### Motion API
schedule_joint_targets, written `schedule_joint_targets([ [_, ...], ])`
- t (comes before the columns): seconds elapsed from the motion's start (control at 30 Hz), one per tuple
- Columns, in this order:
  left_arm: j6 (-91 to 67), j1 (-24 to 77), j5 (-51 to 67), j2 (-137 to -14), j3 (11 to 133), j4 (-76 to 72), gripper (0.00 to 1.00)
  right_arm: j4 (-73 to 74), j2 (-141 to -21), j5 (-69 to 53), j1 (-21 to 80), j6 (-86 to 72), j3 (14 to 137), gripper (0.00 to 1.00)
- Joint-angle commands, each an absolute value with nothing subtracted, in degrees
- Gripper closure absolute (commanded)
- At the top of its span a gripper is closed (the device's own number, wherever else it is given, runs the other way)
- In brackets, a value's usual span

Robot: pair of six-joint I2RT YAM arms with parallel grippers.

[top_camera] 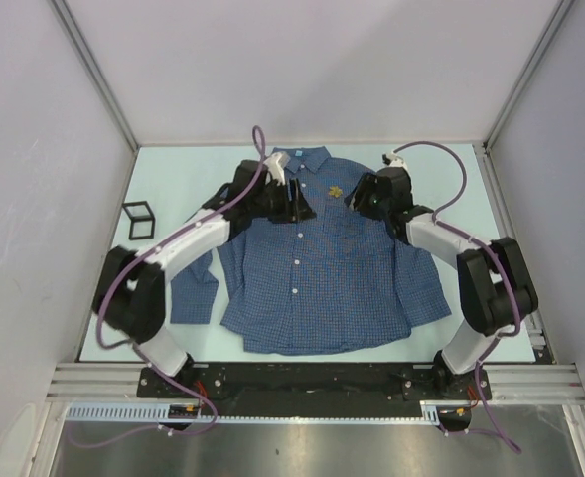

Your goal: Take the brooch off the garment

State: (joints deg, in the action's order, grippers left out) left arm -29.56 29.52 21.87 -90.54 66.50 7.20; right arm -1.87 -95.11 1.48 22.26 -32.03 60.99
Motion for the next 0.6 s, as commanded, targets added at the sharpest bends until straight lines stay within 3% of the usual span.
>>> schedule_joint_targets([
  [0.0, -33.8, 29.9, 14.9, -98.9, 77.5, 6.9, 0.42, -19.8, -101.0, -4.6, 21.0, -36.6, 63.8, 0.47],
  [0.1, -33.4, 29.8, 15.0, -109.7, 85.8, 6.1, 0.48, -24.3, -106.0, -0.1, 20.9, -38.7, 66.0, 0.51],
  [0.17, -32.5, 29.6, 13.1, -115.0, 94.5, 9.4, 0.54, -27.3, -109.8, -1.4, 19.4, -42.4, 68.4, 0.65],
  [0.2, -32.3, 29.4, 13.4, -117.5, 97.6, 10.5, 0.56, -26.6, -113.9, -2.7, 19.1, -42.9, 70.4, 0.67],
  [0.23, -32.6, 28.9, 13.8, -123.0, 104.1, 12.6, 0.60, -25.1, -116.1, -3.4, 18.8, -43.2, 74.9, 0.67],
  [0.33, -33.0, 28.7, 14.5, -131.5, 114.4, 14.9, 0.61, -23.8, -120.6, -3.5, 18.2, -44.0, 78.6, 0.64],
  [0.57, -41.0, 27.0, 19.6, -142.3, 118.7, 5.3, 0.70, -11.7, -129.3, 0.0, 19.2, -42.4, 89.5, 0.63],
])
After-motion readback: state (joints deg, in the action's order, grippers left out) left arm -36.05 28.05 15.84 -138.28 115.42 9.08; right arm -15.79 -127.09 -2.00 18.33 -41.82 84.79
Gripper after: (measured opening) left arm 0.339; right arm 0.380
